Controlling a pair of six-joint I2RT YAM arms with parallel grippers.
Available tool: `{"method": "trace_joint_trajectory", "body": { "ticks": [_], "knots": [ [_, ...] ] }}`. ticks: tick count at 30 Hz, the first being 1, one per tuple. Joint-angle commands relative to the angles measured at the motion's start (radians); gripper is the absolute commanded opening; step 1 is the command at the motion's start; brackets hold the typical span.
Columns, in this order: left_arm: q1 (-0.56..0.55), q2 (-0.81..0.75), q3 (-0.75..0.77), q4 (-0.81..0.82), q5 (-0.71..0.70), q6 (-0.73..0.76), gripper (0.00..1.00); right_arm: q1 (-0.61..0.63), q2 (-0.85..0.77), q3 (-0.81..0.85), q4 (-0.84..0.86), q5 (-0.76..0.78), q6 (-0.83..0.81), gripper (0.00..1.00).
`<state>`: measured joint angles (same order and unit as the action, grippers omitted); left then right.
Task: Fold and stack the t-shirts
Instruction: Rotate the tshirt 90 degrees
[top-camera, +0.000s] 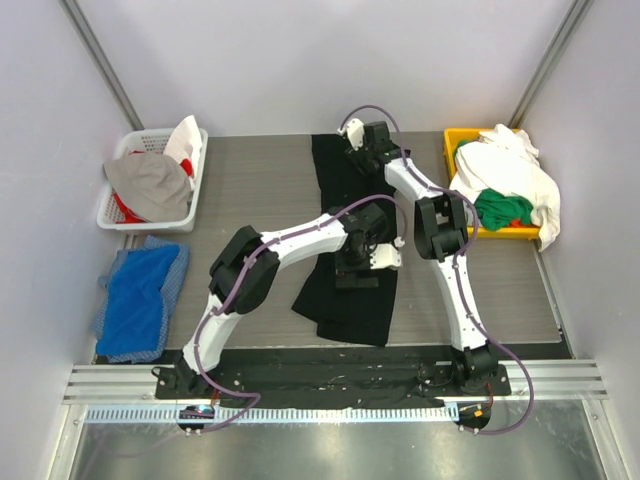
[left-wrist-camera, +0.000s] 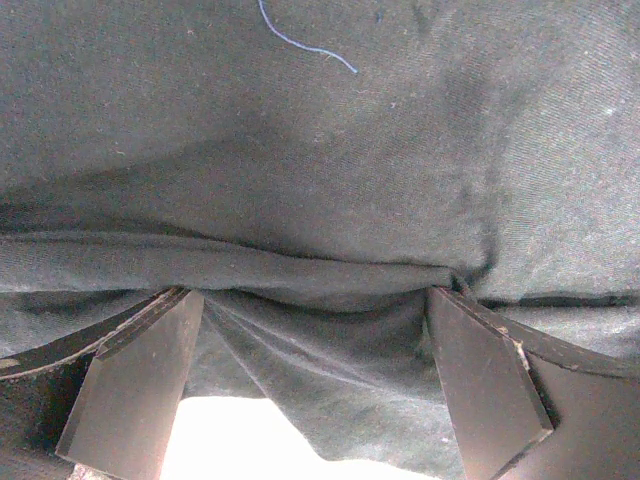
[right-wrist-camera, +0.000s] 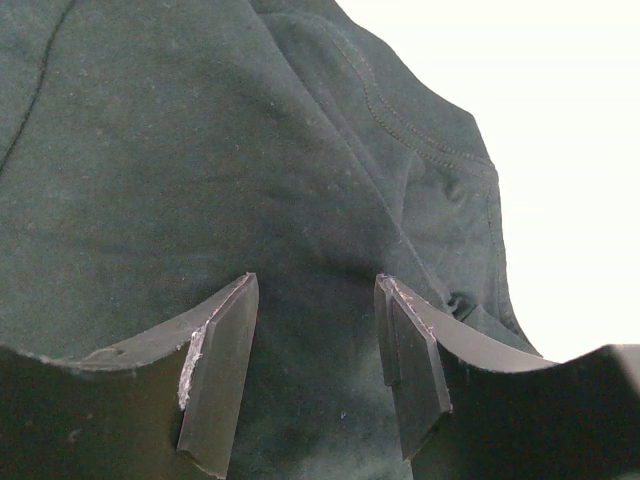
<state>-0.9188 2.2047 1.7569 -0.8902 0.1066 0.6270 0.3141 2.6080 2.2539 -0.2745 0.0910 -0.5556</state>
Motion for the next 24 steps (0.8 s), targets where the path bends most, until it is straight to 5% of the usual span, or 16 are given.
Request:
{"method": "trace_joint_trajectory", "body": {
  "ticks": [1, 12, 24],
  "knots": [
    [0.006, 0.059, 0.019, 0.128, -0.024, -0.012, 1.00, 0.028, 0.080, 0.053, -0.092, -0.027, -0.012, 0.60],
    [0.020, -0.016, 0.027, 0.142, -0.160, -0.153, 1.00, 0.031, 0.070, 0.108, -0.062, 0.053, -0.033, 0.60],
    [-0.018, -0.172, -0.172, 0.082, -0.226, -0.222, 1.00, 0.028, 0.029, 0.101, -0.051, 0.127, -0.078, 0.61]
  ]
}}
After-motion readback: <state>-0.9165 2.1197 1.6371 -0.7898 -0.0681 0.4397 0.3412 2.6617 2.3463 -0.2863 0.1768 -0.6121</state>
